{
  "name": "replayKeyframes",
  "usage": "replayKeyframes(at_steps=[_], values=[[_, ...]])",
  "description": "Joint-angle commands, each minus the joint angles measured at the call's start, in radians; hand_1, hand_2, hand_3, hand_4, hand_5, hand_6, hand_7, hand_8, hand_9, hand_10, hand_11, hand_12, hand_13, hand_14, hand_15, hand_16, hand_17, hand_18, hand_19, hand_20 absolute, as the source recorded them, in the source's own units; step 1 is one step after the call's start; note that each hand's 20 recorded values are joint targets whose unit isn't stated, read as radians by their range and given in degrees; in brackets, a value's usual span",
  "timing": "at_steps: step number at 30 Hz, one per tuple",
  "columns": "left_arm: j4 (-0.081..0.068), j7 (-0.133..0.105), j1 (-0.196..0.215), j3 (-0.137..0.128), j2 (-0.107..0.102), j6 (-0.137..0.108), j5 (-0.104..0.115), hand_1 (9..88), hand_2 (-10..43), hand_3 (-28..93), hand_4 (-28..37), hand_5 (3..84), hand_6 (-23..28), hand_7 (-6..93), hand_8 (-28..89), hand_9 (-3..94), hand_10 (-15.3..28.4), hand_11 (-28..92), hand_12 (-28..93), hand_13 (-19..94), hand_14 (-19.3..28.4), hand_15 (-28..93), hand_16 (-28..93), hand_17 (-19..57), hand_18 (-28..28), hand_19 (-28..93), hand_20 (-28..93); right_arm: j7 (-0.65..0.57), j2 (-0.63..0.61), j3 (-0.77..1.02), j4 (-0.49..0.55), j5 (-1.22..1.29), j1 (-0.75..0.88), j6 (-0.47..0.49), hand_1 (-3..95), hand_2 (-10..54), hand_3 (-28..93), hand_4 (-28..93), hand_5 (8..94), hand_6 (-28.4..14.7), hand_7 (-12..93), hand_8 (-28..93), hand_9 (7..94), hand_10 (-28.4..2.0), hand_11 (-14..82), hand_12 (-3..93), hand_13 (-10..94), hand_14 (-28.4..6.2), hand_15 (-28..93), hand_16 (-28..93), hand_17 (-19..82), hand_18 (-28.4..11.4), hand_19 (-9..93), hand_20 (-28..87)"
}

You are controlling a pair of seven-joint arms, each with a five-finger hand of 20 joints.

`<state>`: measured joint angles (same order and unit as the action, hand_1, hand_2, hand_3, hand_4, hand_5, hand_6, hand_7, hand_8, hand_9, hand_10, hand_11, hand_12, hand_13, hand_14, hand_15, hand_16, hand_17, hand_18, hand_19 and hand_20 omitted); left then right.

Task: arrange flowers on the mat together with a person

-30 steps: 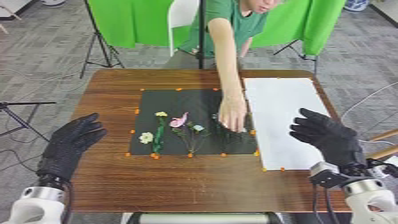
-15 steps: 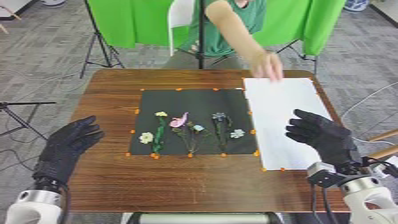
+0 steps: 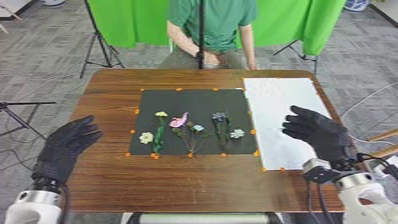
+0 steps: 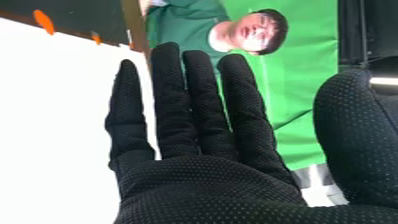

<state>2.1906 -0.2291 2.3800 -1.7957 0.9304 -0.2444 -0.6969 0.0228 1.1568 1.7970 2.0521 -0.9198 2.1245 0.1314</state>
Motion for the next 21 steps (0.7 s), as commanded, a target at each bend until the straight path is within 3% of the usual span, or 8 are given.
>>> replayKeyframes(at_steps=[1,7,8,10,12,16,18,21], values=[[0.005,0.003,0.012,-0.006,0.004,-0.008,0.004,29.5,7.4,70,-21.7,43.4,5.5,24.1,-9,37.1,16.0,35,18,32,18.1,47,0,-2.2,23.8,57,9,-0.003,-0.021,-0.011,0.001,-0.002,-0.028,0.007,14.4,8.2,86,-23,46.8,-5.0,18,-9,47.7,-16.0,17.0,23.4,39,-14.0,32,23,12,-21.8,51,27],[0.008,0.020,0.013,-0.002,0.022,-0.019,0.007,29.5,7.4,70,-21.7,43.4,5.6,24.1,-9,37.2,16.0,35,18,32,18.1,47,0,-2.3,23.9,57,9,-0.022,-0.004,-0.009,0.012,0.004,0.004,-0.007,14.3,8.2,86,-23,46.8,-4.9,18,-9,47.7,-15.9,16.9,23.4,39,-14.1,32,23,12,-21.8,51,27],[-0.003,-0.032,-0.002,0.004,-0.014,-0.015,0.014,29.5,7.4,70,-21.7,43.4,5.6,24.0,-9,37.2,16.0,35,18,32,18.1,47,0,-2.3,23.9,57,9,0.026,0.000,-0.023,0.002,-0.003,-0.014,-0.003,14.3,8.2,86,-23,46.8,-4.9,18,-9,47.7,-15.9,16.9,23.4,39,-14.1,32,23,12,-21.8,51,27],[0.010,0.017,0.004,-0.020,-0.039,-0.018,0.002,29.5,7.4,70,-21.7,43.5,5.6,23.9,-9,37.2,16.0,35,18,32,18.0,47,0,-2.3,23.8,57,9,-0.022,0.009,-0.015,0.008,-0.003,-0.008,0.026,14.4,8.2,86,-23,46.9,-4.9,18,-9,47.7,-15.9,17.0,23.4,40,-14.1,32,23,12,-21.8,51,27],[0.004,0.046,0.016,-0.051,-0.042,0.041,0.001,29.5,7.5,70,-21.8,43.4,5.5,24.0,-9,37.3,16.0,35,18,32,18.1,47,0,-2.3,23.8,57,9,-0.037,-0.008,-0.010,-0.002,-0.015,-0.027,0.053,14.4,8.2,86,-23,46.9,-5.0,18,-9,47.7,-15.9,17.0,23.4,40,-14.0,32,23,12,-21.8,51,27],[0.018,-0.010,0.038,-0.042,-0.047,-0.036,0.022,29.5,7.5,70,-21.8,43.2,5.5,24.1,-9,37.3,16.0,35,17,32,18.1,47,0,-2.2,23.8,57,9,-0.027,0.001,0.000,0.013,-0.012,0.004,0.042,14.5,8.3,86,-23,46.9,-5.0,18,-9,47.7,-15.9,16.8,23.4,40,-14.1,32,23,12,-21.8,51,27],[0.006,-0.008,0.006,-0.018,-0.040,-0.020,0.023,29.5,7.5,70,-21.7,43.3,5.5,24.1,-9,37.4,16.0,35,17,32,18.1,48,0,-2.3,23.8,57,9,-0.025,0.008,0.011,0.026,0.016,0.040,0.019,14.4,8.3,86,-23,46.9,-5.0,17,-9,47.8,-15.9,16.8,23.4,40,-14.0,32,23,12,-21.8,51,27],[0.016,0.019,0.027,-0.035,-0.025,0.001,0.006,29.5,7.5,70,-21.8,43.5,5.6,24.1,-9,37.5,16.0,35,18,32,18.1,48,0,-2.2,23.8,57,9,-0.041,0.003,0.003,0.022,-0.003,0.036,0.026,14.3,8.3,86,-23,46.8,-4.9,18,-9,47.8,-15.9,16.9,23.4,40,-14.2,32,23,12,-21.8,51,27]])
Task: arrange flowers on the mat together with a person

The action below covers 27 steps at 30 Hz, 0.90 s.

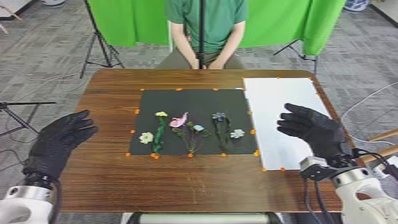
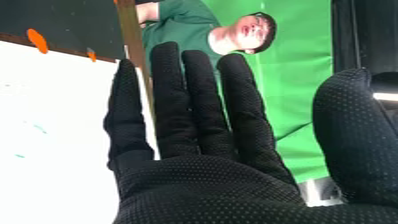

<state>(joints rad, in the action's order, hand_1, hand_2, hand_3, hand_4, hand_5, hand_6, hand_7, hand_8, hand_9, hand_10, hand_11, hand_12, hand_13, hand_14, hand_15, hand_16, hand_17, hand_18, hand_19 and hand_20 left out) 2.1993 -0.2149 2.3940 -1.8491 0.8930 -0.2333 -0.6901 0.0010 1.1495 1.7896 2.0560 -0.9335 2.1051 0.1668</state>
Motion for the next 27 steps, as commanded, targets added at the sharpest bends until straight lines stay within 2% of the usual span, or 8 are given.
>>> replayKeyframes(at_steps=[1,3,5,8,12,16,20,27], values=[[0.006,-0.001,0.013,0.021,0.014,-0.017,0.003,29.5,7.5,70,-21.7,43.6,5.6,24.0,-9,37.5,15.9,35,18,33,18.2,48,0,-2.2,23.8,57,9,-0.014,0.010,0.007,0.018,-0.003,0.053,-0.009,14.4,8.3,86,-23,46.9,-4.9,18,-9,47.9,-15.9,16.9,23.4,40,-14.2,33,23,12,-21.8,51,27],[0.005,-0.015,0.009,0.028,0.013,-0.029,0.010,29.5,7.5,70,-21.7,43.6,5.7,24.0,-9,37.6,16.0,35,18,32,18.2,48,0,-2.2,23.9,57,9,-0.007,0.010,0.005,0.017,-0.003,0.053,-0.015,14.3,8.3,86,-23,46.8,-5.0,17,-9,47.9,-15.9,16.9,23.5,40,-14.1,33,23,12,-21.8,51,27],[0.002,-0.006,-0.002,0.027,0.015,-0.014,0.001,29.5,7.5,70,-21.7,43.7,5.6,24.0,-9,37.7,16.0,35,17,33,18.1,48,0,-2.2,23.9,57,9,-0.010,0.017,0.013,0.023,0.003,0.062,-0.016,14.3,8.3,86,-23,46.8,-4.9,17,-9,47.9,-15.9,16.9,23.5,40,-14.1,33,23,12,-21.8,51,27],[0.005,-0.017,-0.002,0.028,0.012,-0.021,0.003,29.5,7.5,70,-21.7,43.7,5.6,24.1,-9,37.7,16.0,35,18,33,18.2,48,0,-2.2,23.9,57,9,0.000,0.017,0.007,0.017,-0.001,0.051,-0.021,14.3,8.4,86,-23,46.7,-5.0,17,-9,47.9,-15.9,16.9,23.5,40,-14.0,32,23,12,-21.8,51,27],[0.004,-0.018,-0.013,0.028,0.006,-0.016,0.001,29.5,7.5,70,-21.7,43.6,5.6,24.2,-9,37.8,16.1,35,18,33,18.2,48,0,-2.2,23.9,57,9,0.014,0.014,0.008,0.014,-0.002,0.041,-0.021,14.3,8.4,86,-23,46.7,-4.8,18,-9,47.9,-15.9,16.9,23.5,40,-14.1,32,23,12,-21.8,51,27],[-0.001,-0.027,-0.033,0.040,-0.001,-0.017,0.004,29.5,7.5,70,-21.7,43.6,5.5,24.2,-9,37.7,16.0,35,17,33,18.2,48,0,-2.2,23.9,57,9,0.034,0.001,0.008,0.013,0.001,0.026,-0.031,14.3,8.3,86,-23,46.6,-4.8,18,-9,47.9,-15.9,16.9,23.5,40,-14.0,32,23,12,-21.8,51,27],[-0.010,-0.018,-0.059,0.060,-0.002,-0.007,0.003,29.5,7.4,70,-21.7,43.6,5.5,24.1,-9,37.7,16.0,35,17,33,18.2,48,0,-2.2,23.9,57,9,0.043,-0.009,0.016,0.016,0.003,0.027,-0.047,14.3,8.4,86,-23,46.7,-4.9,18,-9,47.9,-15.8,17.0,23.5,40,-14.0,32,23,12,-21.8,51,27],[-0.017,-0.008,-0.075,0.079,0.006,0.001,-0.001,29.5,7.5,70,-21.7,43.6,5.6,24.2,-9,37.7,16.0,35,17,33,18.1,48,0,-2.2,23.8,57,9,0.053,-0.012,0.016,0.015,0.021,0.044,-0.059,14.3,8.4,86,-23,46.9,-4.8,18,-9,48.2,-15.8,17.2,23.5,41,-13.9,33,23,12,-21.7,51,27]])
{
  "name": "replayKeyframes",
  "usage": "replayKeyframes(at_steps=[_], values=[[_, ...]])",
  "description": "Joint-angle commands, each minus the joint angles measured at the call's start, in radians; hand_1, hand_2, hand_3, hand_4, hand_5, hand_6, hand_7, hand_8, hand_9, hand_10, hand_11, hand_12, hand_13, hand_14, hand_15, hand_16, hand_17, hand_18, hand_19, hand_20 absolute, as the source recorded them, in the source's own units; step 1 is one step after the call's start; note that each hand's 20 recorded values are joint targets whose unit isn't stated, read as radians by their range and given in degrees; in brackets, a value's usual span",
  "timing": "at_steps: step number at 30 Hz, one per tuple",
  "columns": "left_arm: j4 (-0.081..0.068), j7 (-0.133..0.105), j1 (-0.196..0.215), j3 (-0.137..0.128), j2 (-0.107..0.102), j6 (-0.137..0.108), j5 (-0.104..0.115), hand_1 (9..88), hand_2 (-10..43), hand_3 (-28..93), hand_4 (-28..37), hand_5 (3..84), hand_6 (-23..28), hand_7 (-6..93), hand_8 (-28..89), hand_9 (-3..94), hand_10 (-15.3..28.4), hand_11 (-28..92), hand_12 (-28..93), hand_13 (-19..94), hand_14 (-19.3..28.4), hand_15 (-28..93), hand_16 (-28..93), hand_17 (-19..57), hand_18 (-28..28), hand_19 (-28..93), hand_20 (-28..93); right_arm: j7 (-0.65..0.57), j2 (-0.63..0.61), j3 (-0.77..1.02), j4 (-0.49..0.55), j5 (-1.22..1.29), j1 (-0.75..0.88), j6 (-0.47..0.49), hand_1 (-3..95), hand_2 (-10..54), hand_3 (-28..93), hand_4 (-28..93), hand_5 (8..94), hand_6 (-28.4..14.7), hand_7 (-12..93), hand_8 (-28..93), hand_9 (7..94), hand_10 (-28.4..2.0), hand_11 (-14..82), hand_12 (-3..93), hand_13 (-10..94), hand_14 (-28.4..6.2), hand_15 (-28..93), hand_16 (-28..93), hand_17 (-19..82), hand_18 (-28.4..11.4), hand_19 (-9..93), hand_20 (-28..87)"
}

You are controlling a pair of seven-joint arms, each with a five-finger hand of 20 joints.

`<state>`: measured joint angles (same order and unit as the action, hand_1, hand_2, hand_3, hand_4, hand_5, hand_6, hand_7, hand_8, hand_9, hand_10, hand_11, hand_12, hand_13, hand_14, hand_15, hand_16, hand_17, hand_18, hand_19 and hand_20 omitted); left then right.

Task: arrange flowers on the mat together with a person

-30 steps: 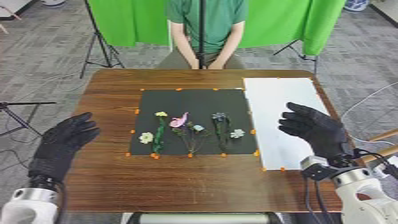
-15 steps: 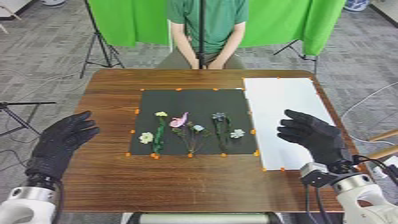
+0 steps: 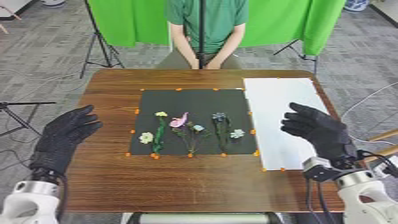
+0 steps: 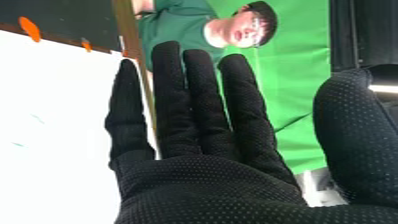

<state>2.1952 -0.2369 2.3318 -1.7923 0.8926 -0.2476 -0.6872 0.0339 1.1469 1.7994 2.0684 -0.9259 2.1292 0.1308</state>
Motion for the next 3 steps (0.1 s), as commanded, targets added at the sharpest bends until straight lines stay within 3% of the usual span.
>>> replayKeyframes(at_steps=[1,3], values=[[-0.011,0.013,-0.009,0.024,0.006,0.010,-0.003,29.6,7.5,70,-21.7,43.6,5.6,24.2,-9,37.7,16.1,35,17,33,18.2,48,0,-2.2,23.8,57,9,0.020,-0.008,0.005,0.001,0.013,0.017,-0.022,14.3,8.4,86,-23,46.9,-4.8,18,-10,48.3,-15.9,17.2,23.4,41,-13.9,33,23,12,-21.7,51,27],[-0.006,0.011,0.003,0.015,0.009,0.007,-0.002,29.6,7.5,70,-21.7,43.6,5.6,24.1,-9,37.7,16.2,35,17,33,18.2,48,0,-2.2,23.9,57,9,0.021,-0.002,-0.003,-0.005,0.013,0.003,-0.017,14.3,8.4,86,-23,46.9,-4.8,18,-10,48.3,-15.9,17.3,23.5,41,-13.9,33,23,12,-21.7,51,27]])
